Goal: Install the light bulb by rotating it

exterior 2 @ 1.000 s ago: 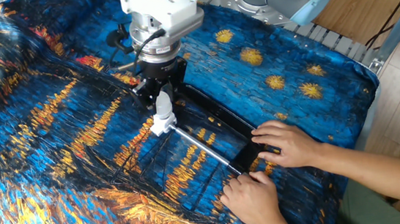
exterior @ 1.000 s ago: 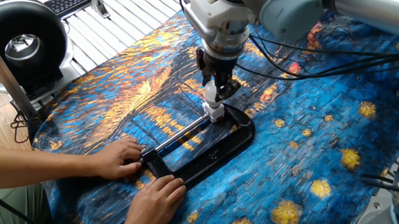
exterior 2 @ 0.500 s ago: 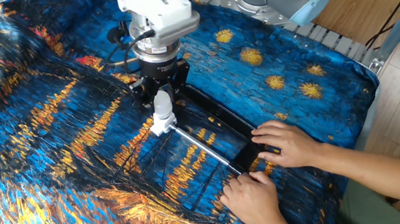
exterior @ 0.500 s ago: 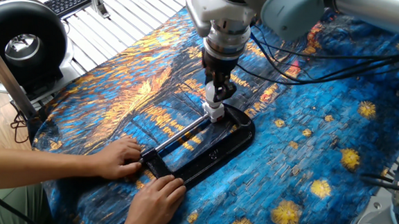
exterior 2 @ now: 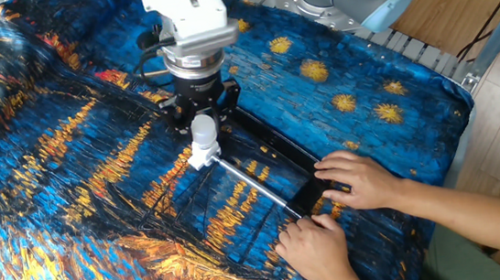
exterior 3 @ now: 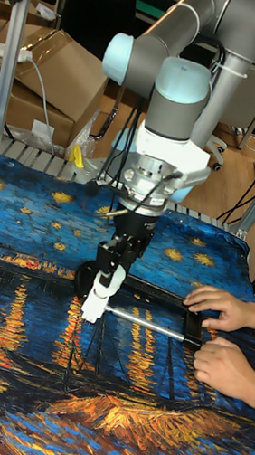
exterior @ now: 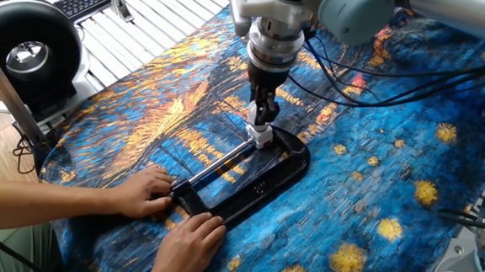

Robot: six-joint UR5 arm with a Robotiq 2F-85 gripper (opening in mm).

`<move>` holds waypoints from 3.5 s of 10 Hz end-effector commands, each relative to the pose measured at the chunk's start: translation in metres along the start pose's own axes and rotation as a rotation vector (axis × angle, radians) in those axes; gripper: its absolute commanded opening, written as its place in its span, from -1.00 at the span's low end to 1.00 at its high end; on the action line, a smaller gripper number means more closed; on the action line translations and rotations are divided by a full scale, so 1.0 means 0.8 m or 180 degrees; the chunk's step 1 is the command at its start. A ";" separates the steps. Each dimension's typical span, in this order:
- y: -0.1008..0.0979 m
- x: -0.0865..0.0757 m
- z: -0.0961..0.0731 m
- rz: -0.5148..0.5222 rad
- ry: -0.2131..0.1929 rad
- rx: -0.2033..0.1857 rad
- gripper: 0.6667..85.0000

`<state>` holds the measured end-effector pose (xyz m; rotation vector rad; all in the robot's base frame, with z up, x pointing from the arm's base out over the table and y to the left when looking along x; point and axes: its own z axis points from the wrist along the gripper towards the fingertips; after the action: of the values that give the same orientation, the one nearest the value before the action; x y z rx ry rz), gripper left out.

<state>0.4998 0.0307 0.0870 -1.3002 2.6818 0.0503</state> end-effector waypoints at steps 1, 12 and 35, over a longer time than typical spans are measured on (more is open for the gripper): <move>-0.011 -0.001 -0.002 0.0420 -0.0056 -0.0003 -0.54; 0.010 -0.024 0.000 0.2219 -0.0174 -0.0321 -0.77; 0.033 0.008 -0.077 0.0040 0.0684 -0.0618 0.58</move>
<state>0.4779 0.0328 0.1403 -0.9456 3.0519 0.1407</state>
